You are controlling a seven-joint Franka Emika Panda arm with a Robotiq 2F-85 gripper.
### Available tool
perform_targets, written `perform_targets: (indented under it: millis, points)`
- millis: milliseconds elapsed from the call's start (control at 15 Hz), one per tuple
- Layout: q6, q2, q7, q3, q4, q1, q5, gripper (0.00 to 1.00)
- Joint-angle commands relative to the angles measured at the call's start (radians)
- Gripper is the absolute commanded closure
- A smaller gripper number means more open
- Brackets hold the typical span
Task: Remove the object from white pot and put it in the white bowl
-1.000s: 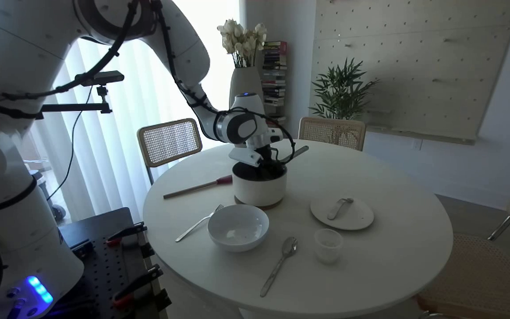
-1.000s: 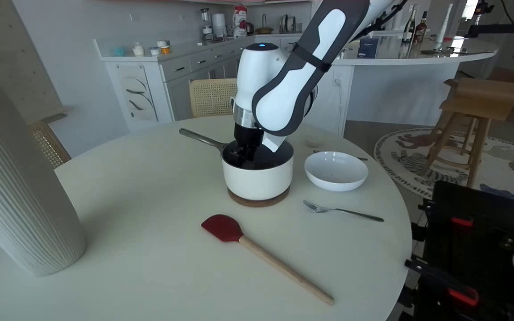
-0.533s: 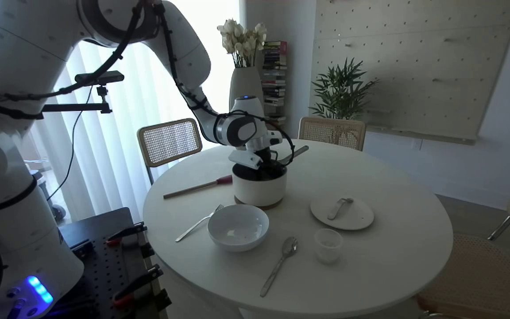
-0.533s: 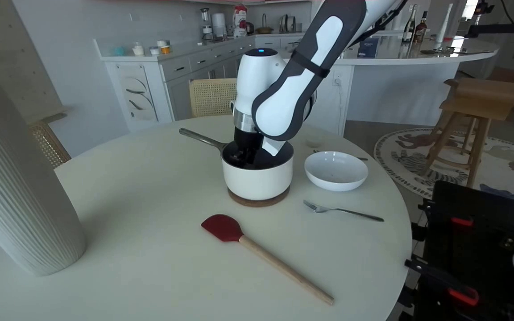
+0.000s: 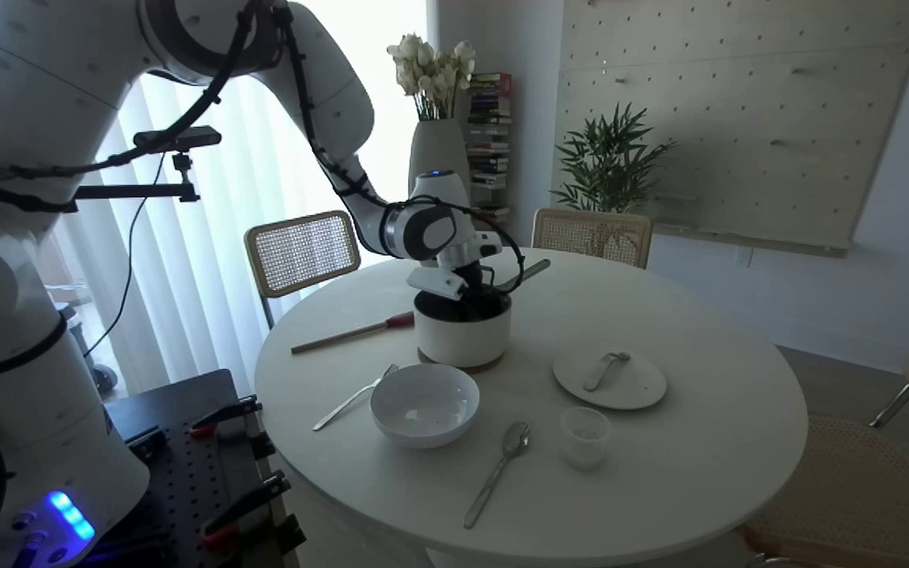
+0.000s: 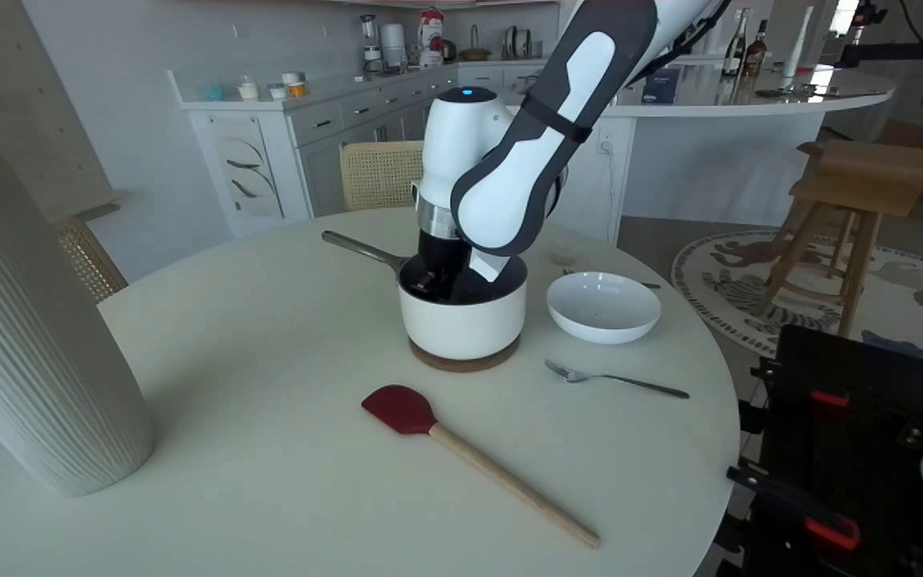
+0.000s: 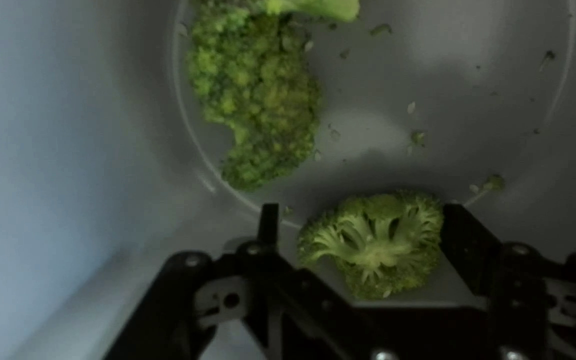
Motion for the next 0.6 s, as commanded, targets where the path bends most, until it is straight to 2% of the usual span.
perform_targets:
  millis: [0,400,533]
  points:
    - [0.025,0.004,0.025,-0.027,0.005,0.03,-0.023,0.49]
    - [0.027,-0.004,0.025,-0.033,-0.005,0.036,-0.023,0.91]
    - [0.028,-0.008,0.028,-0.04,-0.01,0.039,-0.025,0.93]
